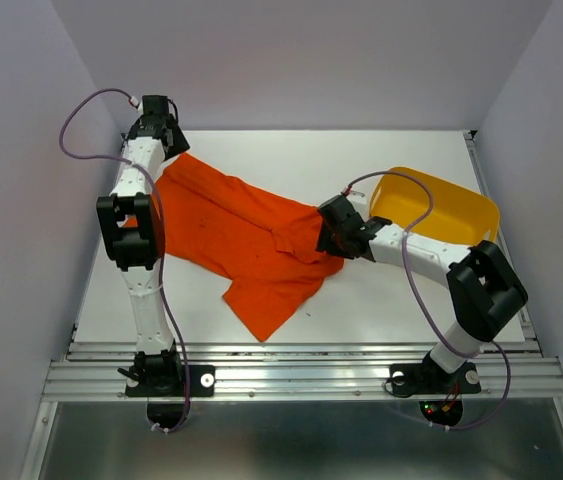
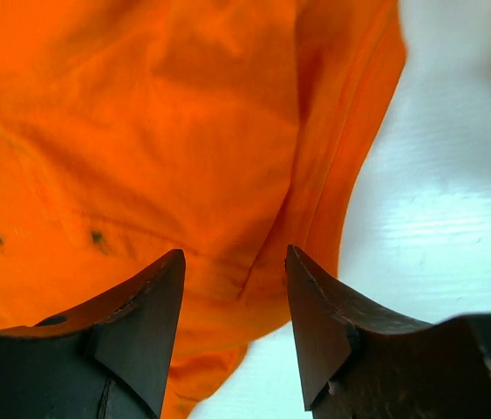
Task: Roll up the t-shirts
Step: Fold the T-shirt at the center of the board.
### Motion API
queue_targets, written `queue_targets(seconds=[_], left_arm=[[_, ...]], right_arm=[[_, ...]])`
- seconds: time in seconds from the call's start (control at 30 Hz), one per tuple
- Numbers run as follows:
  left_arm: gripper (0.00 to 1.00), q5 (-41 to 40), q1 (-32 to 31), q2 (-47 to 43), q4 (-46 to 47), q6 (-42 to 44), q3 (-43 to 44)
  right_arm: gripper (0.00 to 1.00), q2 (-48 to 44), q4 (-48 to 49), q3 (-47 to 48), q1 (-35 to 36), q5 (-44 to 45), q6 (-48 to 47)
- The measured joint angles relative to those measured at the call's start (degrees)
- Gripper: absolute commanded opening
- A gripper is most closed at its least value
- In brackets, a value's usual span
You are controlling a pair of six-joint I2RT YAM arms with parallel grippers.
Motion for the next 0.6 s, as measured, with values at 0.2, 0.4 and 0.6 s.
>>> queue_targets(seconds=[0.2,0.4,0.6], left_arm=[[0.63,0.3,-1.4,-0.8,1.0,-0.1,-4.8],[0.62,0.3,-0.8,-0.8,1.1,-0.7,-7.6],[0.63,0.2,-0.7,-3.7,1.6,-1.6,-13.9]], right_arm=[[0.51,2.0,-0.5,3.7,-2.9,-1.0,-1.5],[0.56,3.3,-1.3,3.1,-2.8,-2.6,-1.5],[0.57,-3.9,-1.1,-3.2,-2.5,-3.5,-1.5]])
